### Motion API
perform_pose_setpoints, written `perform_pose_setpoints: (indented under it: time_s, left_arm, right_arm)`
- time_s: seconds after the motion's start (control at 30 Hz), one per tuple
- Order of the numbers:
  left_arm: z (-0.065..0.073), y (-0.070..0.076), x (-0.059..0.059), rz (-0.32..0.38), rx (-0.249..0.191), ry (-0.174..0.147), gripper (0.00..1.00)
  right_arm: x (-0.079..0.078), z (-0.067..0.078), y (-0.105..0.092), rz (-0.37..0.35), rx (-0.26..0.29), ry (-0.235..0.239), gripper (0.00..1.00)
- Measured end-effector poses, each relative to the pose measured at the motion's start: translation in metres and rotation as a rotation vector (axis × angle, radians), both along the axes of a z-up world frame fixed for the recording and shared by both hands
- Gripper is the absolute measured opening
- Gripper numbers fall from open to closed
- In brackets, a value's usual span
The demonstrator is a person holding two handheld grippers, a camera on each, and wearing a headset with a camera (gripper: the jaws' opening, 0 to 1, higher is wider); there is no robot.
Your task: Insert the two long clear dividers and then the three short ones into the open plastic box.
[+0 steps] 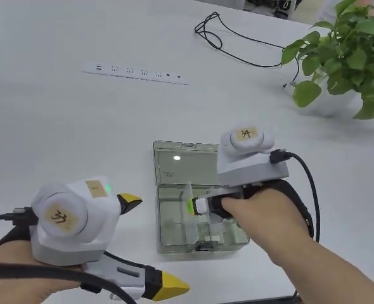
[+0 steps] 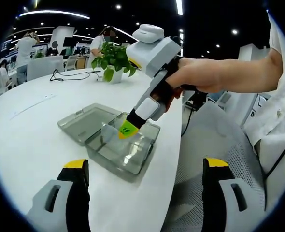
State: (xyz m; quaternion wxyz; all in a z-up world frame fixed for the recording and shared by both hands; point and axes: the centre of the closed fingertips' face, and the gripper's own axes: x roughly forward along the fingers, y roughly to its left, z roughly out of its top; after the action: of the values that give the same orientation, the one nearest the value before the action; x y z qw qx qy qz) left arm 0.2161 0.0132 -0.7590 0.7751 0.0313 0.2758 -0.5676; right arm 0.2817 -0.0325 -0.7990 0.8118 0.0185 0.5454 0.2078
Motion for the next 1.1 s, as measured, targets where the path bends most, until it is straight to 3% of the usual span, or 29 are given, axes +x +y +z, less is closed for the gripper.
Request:
perform_pose_setpoints:
  time_s: [0.37, 0.7, 0.97, 1.1]
  left_arm:
    - [0.001, 0.0, 0.001, 0.009, 0.008, 0.0, 1.0]
    - [0.006, 0.001, 0.002, 0.029, 0.019, -0.006, 1.0]
    - [0.01, 0.002, 0.0, 0.05, 0.028, -0.012, 1.0]
    - [0.013, 0.003, 0.0, 0.067, 0.032, -0.014, 1.0]
  right_arm:
    - [-0.002, -0.016, 0.001, 0.017, 0.046, 0.024, 0.08]
    - [-0.003, -0.014, 0.002, 0.039, 0.117, 0.012, 0.09]
    - [-0.003, -0.003, -0.001, 0.035, 0.176, -0.012, 0.13]
    - [-0.002, 0.01, -0.003, 0.061, 0.199, -0.056, 0.18]
